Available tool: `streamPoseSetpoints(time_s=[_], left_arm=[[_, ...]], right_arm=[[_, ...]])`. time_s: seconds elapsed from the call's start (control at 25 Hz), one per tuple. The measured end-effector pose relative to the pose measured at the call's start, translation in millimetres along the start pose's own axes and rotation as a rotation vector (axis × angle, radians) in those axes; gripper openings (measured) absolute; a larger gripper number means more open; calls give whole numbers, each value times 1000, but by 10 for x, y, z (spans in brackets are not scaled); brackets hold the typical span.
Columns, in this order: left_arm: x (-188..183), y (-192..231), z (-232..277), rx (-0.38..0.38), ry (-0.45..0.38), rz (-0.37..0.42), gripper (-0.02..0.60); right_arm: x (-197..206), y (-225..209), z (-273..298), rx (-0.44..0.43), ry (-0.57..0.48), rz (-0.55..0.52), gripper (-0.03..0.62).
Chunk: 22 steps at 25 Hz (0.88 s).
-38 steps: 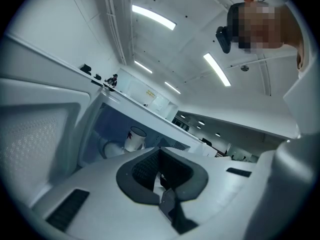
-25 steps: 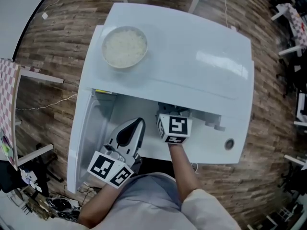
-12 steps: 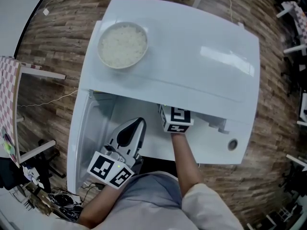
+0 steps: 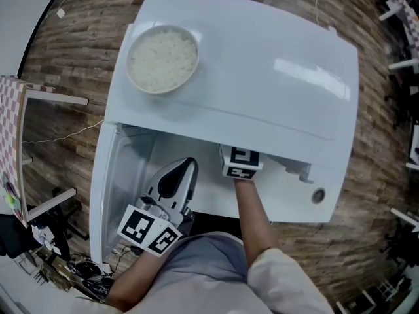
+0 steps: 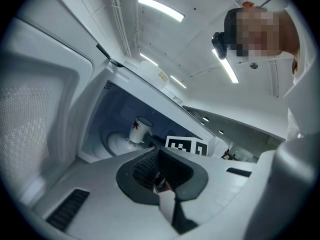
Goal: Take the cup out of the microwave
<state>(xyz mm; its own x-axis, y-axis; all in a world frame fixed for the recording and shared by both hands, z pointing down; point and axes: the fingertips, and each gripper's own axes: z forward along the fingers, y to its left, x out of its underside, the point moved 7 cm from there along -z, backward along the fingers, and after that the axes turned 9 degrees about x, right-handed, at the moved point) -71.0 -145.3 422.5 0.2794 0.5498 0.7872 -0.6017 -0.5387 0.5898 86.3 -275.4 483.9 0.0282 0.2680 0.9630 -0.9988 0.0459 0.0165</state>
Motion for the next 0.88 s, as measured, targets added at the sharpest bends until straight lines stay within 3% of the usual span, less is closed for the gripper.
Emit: streamPoseSetpoints(time_s=[0.12, 0.24, 0.88], left_arm=[[1, 19, -25, -9, -2, 0, 9], [9, 45, -52, -12, -2, -6, 9], [33, 1, -137, -25, -18, -4, 9]], right_arm=[[0, -8, -10, 15, -3, -16, 168], [1, -18, -26, 35, -2, -17, 92], [-4, -22, -147, 58, -31, -17, 83]])
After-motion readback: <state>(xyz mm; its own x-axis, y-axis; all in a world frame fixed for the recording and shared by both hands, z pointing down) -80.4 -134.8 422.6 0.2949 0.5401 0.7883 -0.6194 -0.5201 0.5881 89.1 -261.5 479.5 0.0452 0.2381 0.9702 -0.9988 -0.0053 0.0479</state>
